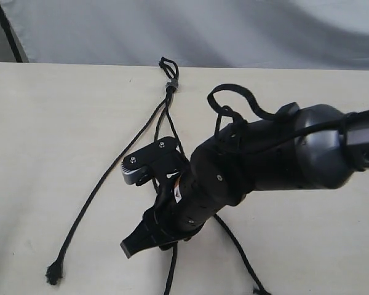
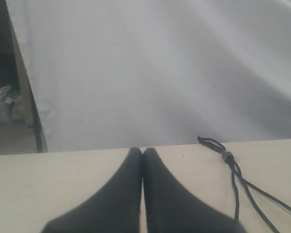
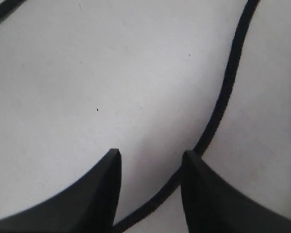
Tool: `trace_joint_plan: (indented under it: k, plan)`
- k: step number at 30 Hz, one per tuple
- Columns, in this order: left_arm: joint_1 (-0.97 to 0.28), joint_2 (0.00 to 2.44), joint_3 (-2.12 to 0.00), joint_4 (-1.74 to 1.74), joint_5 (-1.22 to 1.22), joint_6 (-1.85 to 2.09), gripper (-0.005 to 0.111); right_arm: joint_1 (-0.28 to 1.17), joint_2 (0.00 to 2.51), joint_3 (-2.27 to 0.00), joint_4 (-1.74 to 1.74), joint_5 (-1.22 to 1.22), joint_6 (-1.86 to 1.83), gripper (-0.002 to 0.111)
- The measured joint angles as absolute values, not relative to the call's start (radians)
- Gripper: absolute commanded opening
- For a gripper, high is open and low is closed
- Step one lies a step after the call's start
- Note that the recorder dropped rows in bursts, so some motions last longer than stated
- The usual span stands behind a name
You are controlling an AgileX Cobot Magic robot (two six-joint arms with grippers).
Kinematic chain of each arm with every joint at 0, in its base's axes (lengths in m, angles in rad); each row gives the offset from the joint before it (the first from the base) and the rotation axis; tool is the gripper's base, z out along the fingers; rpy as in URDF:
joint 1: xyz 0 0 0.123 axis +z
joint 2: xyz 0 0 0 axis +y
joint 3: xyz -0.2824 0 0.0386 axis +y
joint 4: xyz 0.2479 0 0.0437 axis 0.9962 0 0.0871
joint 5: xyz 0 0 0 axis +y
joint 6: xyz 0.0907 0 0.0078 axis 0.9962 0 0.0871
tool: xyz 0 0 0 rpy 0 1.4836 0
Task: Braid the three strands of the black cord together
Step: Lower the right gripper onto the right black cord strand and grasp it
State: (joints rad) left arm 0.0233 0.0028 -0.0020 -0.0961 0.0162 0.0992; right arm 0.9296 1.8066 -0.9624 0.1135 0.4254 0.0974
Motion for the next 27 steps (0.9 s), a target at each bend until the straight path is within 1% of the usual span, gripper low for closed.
trace_joint_plan:
  k: [9, 21, 27]
  plan:
    - [0.023, 0.003, -0.002, -0.096, 0.016, 0.099, 0.0, 0.932, 1.893, -1.007, 0.082, 0.446, 0.097, 0.04]
    - [0.023, 0.003, -0.002, -0.096, 0.016, 0.099, 0.0, 0.932, 1.902, -1.02, -0.063, 0.469, 0.213, 0.04]
    - [0.023, 0.003, -0.002, -0.096, 0.016, 0.099, 0.0, 0.932, 1.925, -1.023, -0.064, 0.48, 0.239, 0.04]
